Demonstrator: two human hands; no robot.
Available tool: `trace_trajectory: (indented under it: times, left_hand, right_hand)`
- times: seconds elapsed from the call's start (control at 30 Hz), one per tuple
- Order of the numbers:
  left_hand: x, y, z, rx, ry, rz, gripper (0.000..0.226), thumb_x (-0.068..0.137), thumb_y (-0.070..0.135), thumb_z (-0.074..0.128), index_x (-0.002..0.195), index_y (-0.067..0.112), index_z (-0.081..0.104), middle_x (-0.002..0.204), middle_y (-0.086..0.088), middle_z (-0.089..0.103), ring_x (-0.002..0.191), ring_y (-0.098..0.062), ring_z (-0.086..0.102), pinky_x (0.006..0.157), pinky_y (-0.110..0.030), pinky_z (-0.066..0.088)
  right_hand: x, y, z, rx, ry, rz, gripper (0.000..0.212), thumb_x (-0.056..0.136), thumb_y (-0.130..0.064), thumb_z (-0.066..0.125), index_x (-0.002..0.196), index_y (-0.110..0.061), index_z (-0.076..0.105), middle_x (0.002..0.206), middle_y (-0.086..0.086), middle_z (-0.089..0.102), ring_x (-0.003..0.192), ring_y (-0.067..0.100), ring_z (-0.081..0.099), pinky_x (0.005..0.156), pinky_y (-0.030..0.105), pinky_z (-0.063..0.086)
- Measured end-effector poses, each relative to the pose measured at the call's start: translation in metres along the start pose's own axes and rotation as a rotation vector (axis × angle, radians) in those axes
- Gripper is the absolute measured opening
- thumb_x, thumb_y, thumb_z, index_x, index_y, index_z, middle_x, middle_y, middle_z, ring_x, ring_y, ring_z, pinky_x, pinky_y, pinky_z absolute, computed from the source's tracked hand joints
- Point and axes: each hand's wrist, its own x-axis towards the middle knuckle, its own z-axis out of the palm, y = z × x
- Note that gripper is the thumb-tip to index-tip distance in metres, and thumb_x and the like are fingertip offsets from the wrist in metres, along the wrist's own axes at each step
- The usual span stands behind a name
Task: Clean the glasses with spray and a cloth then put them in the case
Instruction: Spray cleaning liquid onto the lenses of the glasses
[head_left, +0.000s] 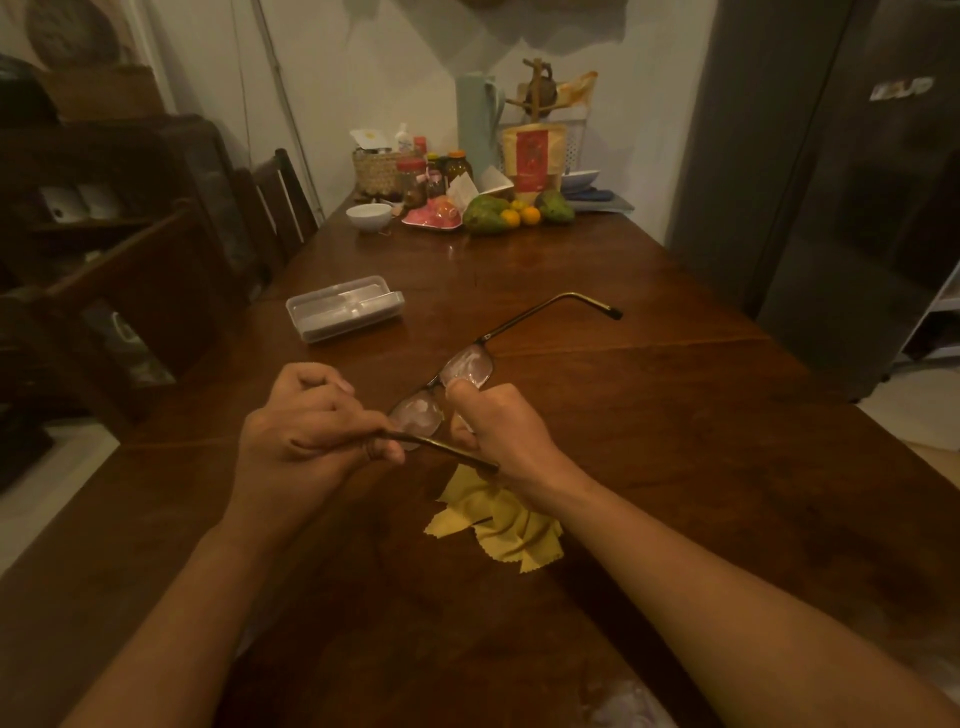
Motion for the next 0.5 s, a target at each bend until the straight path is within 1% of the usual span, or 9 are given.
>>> trace_trajectory:
  times: [0.07,0.1,0.17,0.23,0.3,0.37,0.4,0.43,0.5]
  left_hand:
    - [0.000,-0.002,0.000,-0.007,-0.003,0.002,0.032,0.083,0.057,0.063,0.088,0.027,0.073,0.072,0.000,0.068,0.094,-0.028,0.049,0.080,-0.020,0.038]
    - [-0.001,-0.004,0.000,-0.009,-0.003,0.003,0.031,0.082,0.055,0.064,0.088,0.026,0.074,0.072,0.000,0.068,0.094,-0.028,0.049,0.080,-0.021,0.038]
    - [-0.001,-0.006,0.000,-0.007,-0.001,0.008,0.029,0.082,0.053,0.066,0.088,0.026,0.074,0.073,0.002,0.068,0.094,-0.027,0.049,0.081,-0.021,0.038]
    - [-0.002,-0.007,0.000,-0.010,0.006,0.005,0.027,0.082,0.053,0.066,0.087,0.028,0.074,0.073,0.005,0.067,0.094,-0.026,0.049,0.081,-0.021,0.038]
    - [-0.002,-0.009,0.000,-0.020,0.014,0.000,0.024,0.081,0.052,0.067,0.086,0.029,0.074,0.074,0.008,0.067,0.095,-0.026,0.049,0.081,-0.022,0.039]
    - [-0.002,-0.010,0.001,-0.012,0.018,0.004,0.024,0.080,0.051,0.068,0.085,0.028,0.075,0.075,0.009,0.067,0.095,-0.025,0.049,0.081,-0.023,0.039]
    - [-0.002,-0.012,0.001,-0.006,0.020,0.005,0.025,0.080,0.051,0.068,0.085,0.028,0.075,0.076,0.010,0.067,0.096,-0.024,0.049,0.082,-0.022,0.039]
    - [-0.002,-0.012,0.001,-0.002,0.023,0.005,0.027,0.080,0.052,0.068,0.086,0.027,0.075,0.076,0.011,0.067,0.096,-0.022,0.049,0.081,-0.021,0.039]
    - [-0.003,-0.013,0.000,0.012,0.028,0.005,0.028,0.080,0.055,0.068,0.086,0.028,0.075,0.077,0.014,0.065,0.097,-0.018,0.049,0.081,-0.021,0.039]
  right_hand:
    - [0.000,-0.002,-0.001,-0.049,-0.016,-0.021,0.045,0.091,-0.040,0.050,0.054,-0.015,0.046,0.042,-0.008,0.038,0.036,0.008,0.032,0.041,0.021,0.026]
    - [-0.001,-0.003,-0.001,-0.063,-0.023,-0.023,0.042,0.094,-0.035,0.051,0.058,-0.014,0.047,0.044,-0.008,0.040,0.038,0.007,0.035,0.044,0.022,0.030]
    - [-0.002,-0.004,0.000,-0.025,-0.019,0.001,0.040,0.093,-0.036,0.051,0.058,-0.017,0.047,0.050,-0.006,0.043,0.045,0.010,0.038,0.051,0.027,0.033]
    - [-0.004,-0.005,0.000,0.006,-0.006,-0.010,0.050,0.097,-0.039,0.048,0.053,-0.017,0.043,0.046,-0.006,0.037,0.042,0.012,0.031,0.049,0.027,0.027]
    - [-0.006,-0.006,-0.001,0.005,-0.017,-0.027,0.053,0.103,-0.035,0.044,0.053,-0.017,0.041,0.044,-0.009,0.034,0.040,0.011,0.028,0.047,0.026,0.024]
    - [-0.007,-0.007,-0.002,-0.075,-0.042,-0.047,0.048,0.104,-0.028,0.045,0.057,-0.018,0.044,0.049,-0.007,0.038,0.040,0.007,0.033,0.046,0.026,0.030]
    - [-0.007,-0.007,-0.002,-0.127,-0.054,-0.055,0.044,0.103,-0.024,0.045,0.060,-0.015,0.048,0.053,-0.004,0.041,0.041,0.007,0.035,0.046,0.023,0.031]
    - [-0.007,-0.008,-0.001,-0.158,-0.062,-0.060,0.041,0.102,-0.024,0.045,0.064,-0.010,0.052,0.056,0.000,0.042,0.044,0.009,0.036,0.045,0.022,0.031]
    - [-0.006,-0.007,0.000,-0.137,-0.064,-0.046,0.041,0.102,-0.028,0.044,0.069,-0.007,0.057,0.055,0.003,0.042,0.046,0.015,0.034,0.045,0.026,0.028]
